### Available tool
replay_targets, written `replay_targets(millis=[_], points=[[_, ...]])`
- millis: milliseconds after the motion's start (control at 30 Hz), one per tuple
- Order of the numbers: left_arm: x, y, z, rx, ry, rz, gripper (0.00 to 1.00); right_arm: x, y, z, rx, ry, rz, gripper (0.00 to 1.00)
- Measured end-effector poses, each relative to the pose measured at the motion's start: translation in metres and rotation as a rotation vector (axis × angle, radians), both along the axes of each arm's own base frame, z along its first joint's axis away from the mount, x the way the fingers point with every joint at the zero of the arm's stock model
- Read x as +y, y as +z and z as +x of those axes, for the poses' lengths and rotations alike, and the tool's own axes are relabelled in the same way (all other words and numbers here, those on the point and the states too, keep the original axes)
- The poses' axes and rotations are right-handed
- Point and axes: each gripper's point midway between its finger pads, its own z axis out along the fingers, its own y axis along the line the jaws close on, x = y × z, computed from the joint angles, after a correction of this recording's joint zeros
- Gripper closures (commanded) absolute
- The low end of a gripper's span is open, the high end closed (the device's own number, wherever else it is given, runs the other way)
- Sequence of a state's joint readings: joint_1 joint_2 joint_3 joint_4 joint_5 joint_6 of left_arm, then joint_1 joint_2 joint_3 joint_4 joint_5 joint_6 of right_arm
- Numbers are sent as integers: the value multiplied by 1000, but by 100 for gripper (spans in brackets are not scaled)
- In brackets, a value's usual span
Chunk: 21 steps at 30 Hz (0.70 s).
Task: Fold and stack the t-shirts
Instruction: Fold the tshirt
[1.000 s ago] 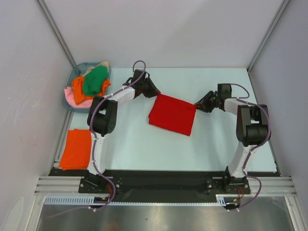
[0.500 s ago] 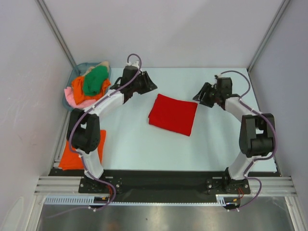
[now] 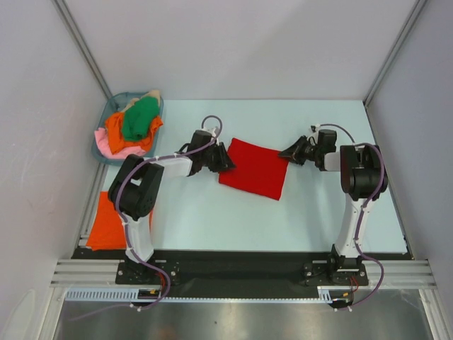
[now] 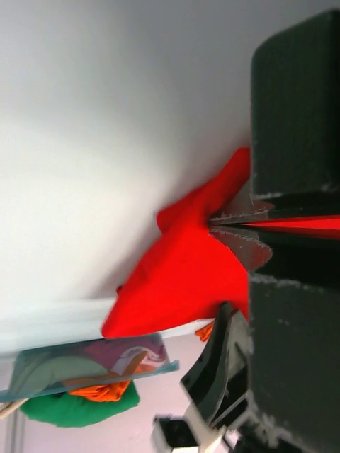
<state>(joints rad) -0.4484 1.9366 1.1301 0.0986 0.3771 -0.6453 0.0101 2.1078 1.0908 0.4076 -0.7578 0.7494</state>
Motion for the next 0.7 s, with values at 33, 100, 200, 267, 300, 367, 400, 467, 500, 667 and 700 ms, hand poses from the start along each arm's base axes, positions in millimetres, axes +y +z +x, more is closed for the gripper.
replay_targets(millis=[33, 100, 200, 267, 300, 367, 400, 467, 500, 667, 700], points=[[6, -7, -3, 9, 17, 17, 68, -5, -5, 2, 11, -8, 13, 93], [20, -22, -13, 34, 50, 52, 68, -10, -9, 6, 26, -12, 40, 93], [29, -18, -13, 20, 72, 60, 68, -18, -7, 18, 16, -16, 60, 93], [34, -17, -12, 16, 84, 70, 68, -26, -3, 28, 1, -32, 53, 93], [36, -18, -12, 17, 89, 77, 68, -30, -1, 32, -7, -37, 45, 93], [41, -17, -17, 19, 95, 83, 68, -37, 4, 37, -11, -47, 21, 92], [44, -16, -21, 18, 100, 88, 68, -39, 6, 38, -13, -52, 9, 91], [49, -9, -27, 13, 109, 96, 68, -42, 17, 33, 1, -62, -26, 90], [51, -2, -29, 6, 113, 94, 68, -41, 28, 31, -9, -61, -44, 88], [48, 36, -25, -78, 116, 50, 67, 9, 98, 1, -149, 47, -90, 86], [46, 40, -24, -88, 114, 44, 68, 24, 106, -9, -169, 81, -85, 86]])
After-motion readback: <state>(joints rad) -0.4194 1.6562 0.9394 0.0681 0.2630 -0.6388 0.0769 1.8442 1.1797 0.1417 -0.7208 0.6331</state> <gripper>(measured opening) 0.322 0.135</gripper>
